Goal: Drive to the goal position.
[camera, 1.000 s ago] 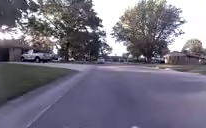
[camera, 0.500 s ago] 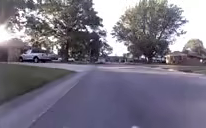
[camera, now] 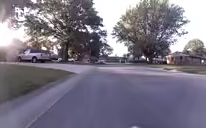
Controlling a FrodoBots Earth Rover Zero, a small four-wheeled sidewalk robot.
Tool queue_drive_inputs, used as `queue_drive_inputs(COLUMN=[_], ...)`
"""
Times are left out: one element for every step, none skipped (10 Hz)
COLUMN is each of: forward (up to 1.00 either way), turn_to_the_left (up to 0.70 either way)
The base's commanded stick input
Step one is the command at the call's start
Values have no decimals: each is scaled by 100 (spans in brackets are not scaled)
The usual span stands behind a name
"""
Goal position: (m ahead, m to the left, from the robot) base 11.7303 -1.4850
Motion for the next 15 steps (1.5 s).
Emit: queue_drive_inputs(forward=[100, 100, 100, 100, 100, 100, 100, 100, 100, 100, 100, 100, 100, 100, 100], turn_to_the_left=[0, 0, 0, 0, 0, 0, 0, 0, 0, 0, 0, 0, 0, 0, 0])
